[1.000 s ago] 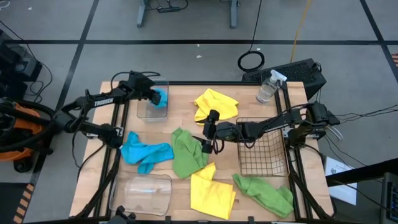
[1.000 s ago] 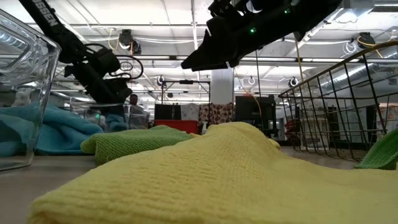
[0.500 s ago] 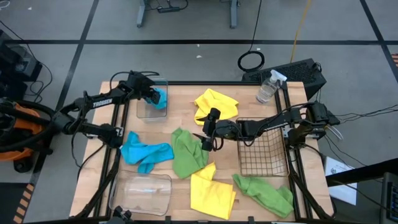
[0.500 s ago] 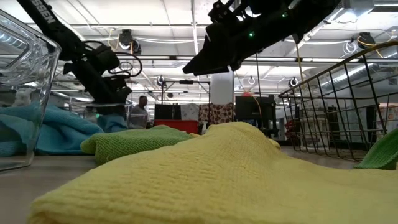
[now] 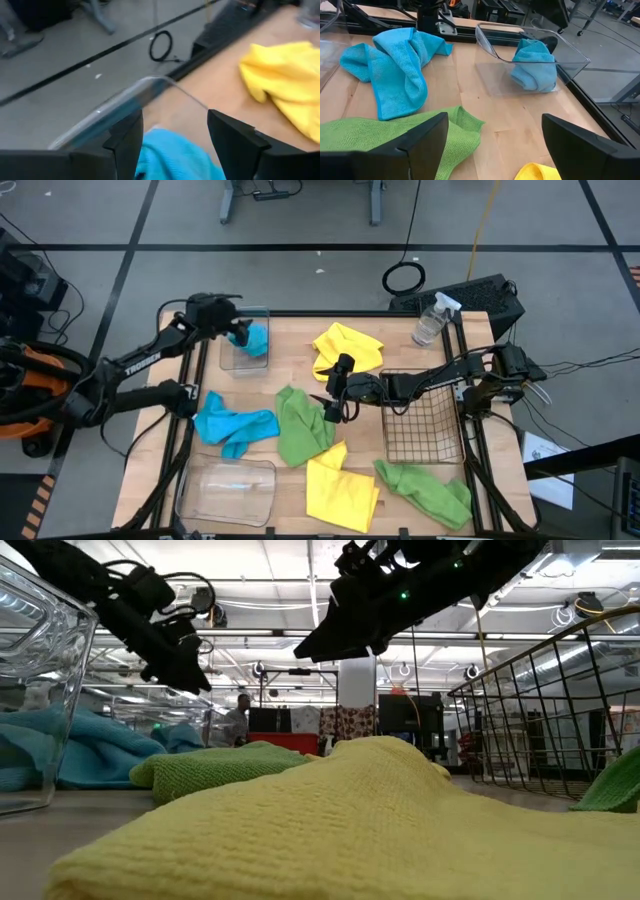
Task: Sort microfiber towel by color & place in baskets
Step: Put the right blue microfiber cloth into the top transparent bin, then put the blue microfiber cloth into the top transparent bin
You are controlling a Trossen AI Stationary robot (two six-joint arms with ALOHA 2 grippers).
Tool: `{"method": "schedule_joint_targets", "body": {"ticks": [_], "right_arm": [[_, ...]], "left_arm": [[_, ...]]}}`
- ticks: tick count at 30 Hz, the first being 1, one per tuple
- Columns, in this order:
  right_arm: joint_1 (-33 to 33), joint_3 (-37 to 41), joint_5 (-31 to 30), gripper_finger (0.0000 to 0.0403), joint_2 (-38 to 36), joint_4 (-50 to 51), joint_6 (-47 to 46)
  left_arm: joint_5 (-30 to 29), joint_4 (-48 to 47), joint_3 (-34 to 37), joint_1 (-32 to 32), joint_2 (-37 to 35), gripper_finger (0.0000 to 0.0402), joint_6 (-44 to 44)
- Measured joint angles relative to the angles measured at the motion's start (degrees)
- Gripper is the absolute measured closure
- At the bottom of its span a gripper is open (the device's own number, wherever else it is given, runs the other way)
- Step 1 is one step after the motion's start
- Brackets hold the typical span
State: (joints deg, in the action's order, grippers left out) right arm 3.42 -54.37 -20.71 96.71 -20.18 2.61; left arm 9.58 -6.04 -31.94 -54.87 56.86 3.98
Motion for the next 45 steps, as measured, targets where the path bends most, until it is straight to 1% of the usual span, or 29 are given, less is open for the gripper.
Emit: {"method": "schedule_joint_targets", "body": {"ticks": [2, 5, 8, 12, 15, 16, 20, 24, 27, 32, 35, 38, 42, 45], "right_arm": [[0.0, 0.0, 0.0, 0.0093, 0.0, 0.0, 0.0], [0.0, 0.0, 0.0, 0.0093, 0.0, 0.0, 0.0], [0.0, 0.0, 0.0, 0.0093, 0.0, 0.0, 0.0], [0.0, 0.0, 0.0, 0.0093, 0.0, 0.3, -0.2], [0.0, 0.0, 0.0, 0.0093, 0.2, 0.3, -0.4], [0.0, 0.0, 0.0, 0.0093, 0.7, -0.2, -0.4], [-0.2, -0.1, -0.1, 0.0093, 2.8, -1.2, -0.4], [-0.2, -0.1, 0.0, 0.0093, 5.5, -1.6, -1.1], [-0.2, 0.0, 0.0, 0.0093, 6.8, -1.4, -1.5], [-0.2, 0.0, 0.0, 0.0093, 7.5, -2.1, -1.5], [-0.2, 0.0, 0.0, 0.0093, 7.5, -2.4, -1.0], [-0.2, 0.0, 0.0, 0.0093, 7.5, -2.5, -0.4], [-0.2, 0.0, 0.0, 0.0093, 7.5, -2.5, -0.4], [-0.1, 0.0, 0.0, 0.0093, 7.5, -2.6, -0.4]], "left_arm": [[0.0, -0.9, 0.0, 1.5, -0.1, 0.0184, 1.2], [-1.8, -1.1, 0.0, 3.4, 1.3, 0.0213, 1.3], [-5.1, -2.9, -0.7, 4.7, 3.3, 0.0258, 2.4], [-10.6, -11.1, -6.4, 5.9, 6.7, 0.0332, 3.4], [-11.6, -16.3, -10.7, 6.3, 10.3, 0.0382, 5.9], [-11.6, -17.5, -12.0, 6.3, 11.8, 0.0392, 6.6], [-11.7, -23.0, -16.1, 6.1, 18.9, 0.0388, 9.1], [-14.9, -28.1, -18.9, 6.2, 26.1, 0.0395, 10.0], [-15.9, -29.4, -19.5, 6.2, 30.2, 0.0397, 9.9], [-16.1, -28.9, -19.6, 6.3, 34.0, 0.0396, 9.9], [-16.1, -29.1, -19.6, 6.3, 34.2, 0.0396, 10.1], [-17.0, -31.6, -21.1, 6.4, 32.4, 0.0396, 9.1], [-21.7, -37.9, -25.3, 7.4, 27.5, 0.0396, 8.5], [-21.9, -42.0, -28.0, 8.3, 22.6, 0.0395, 6.4]]}}
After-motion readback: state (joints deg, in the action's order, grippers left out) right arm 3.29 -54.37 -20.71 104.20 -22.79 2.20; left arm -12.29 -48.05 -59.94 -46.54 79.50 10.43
